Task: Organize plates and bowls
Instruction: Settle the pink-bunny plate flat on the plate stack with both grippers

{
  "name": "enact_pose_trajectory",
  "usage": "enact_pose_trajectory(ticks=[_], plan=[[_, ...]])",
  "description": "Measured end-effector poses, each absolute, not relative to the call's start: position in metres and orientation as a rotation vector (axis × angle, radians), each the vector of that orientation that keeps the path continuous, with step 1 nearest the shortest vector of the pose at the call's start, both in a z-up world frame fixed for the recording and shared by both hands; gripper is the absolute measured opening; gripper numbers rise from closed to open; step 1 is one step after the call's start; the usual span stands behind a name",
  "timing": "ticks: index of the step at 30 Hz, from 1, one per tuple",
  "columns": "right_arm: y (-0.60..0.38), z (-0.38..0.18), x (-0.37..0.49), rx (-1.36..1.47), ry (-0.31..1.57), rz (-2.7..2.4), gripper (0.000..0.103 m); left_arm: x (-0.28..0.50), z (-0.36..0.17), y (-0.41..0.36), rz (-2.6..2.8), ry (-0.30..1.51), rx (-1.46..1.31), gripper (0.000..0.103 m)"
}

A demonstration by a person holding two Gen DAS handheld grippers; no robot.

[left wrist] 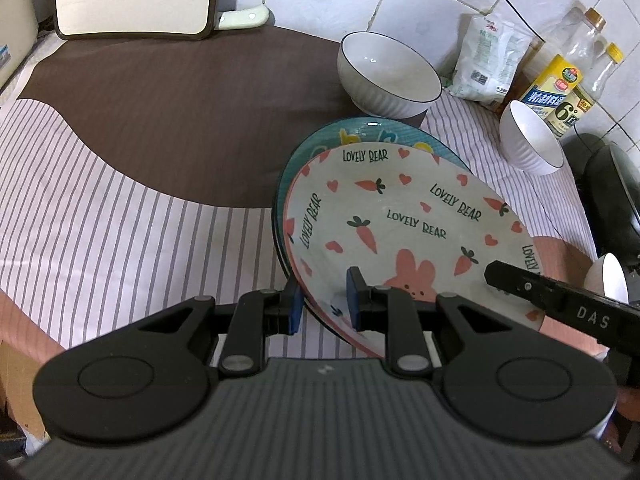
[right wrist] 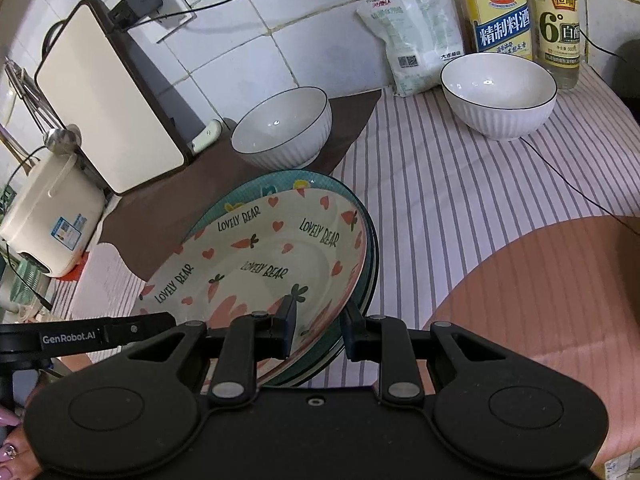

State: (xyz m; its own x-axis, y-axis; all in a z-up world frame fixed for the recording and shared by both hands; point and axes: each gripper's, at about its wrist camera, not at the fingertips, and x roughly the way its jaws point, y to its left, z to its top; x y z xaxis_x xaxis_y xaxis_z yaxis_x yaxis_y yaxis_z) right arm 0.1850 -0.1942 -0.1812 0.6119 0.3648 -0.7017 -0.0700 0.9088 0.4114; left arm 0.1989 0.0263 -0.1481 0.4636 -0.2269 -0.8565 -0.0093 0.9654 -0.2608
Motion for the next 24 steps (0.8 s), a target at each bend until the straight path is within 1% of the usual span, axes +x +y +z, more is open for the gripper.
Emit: enact_pose_trajectory(ticks=[4, 9, 14, 20, 24], plan=[[-0.184, -0.176, 0.186, 0.284, 0.892, 0.232, 0.028, 0.199, -0.148, 0.022, -0.119, 1.089, -0.226, 0.022], [-0.179, -0.175, 0.188, 0.25, 0.925, 0.21, 0.029, 0.202, -0.152, 0.025, -0.104, 1.124, -0.256, 0.022], [-0.169, -0.175, 0.19, 0.187, 0.962, 0.181, 0.036, 0.204, -0.156, 0.022, -0.081, 1.162, -0.269, 0.022], [-0.169, -0.179, 0.192, 0.192, 0.973, 0.181, 0.039, 0.207, -0.158, 0.018, -0.073, 1.188, -0.252, 0.023], [-0.171, -0.183, 0.193, 0.183, 0.961, 0.195, 0.039, 0.207, -0.157, 0.013, -0.073, 1.199, -0.21, 0.024]])
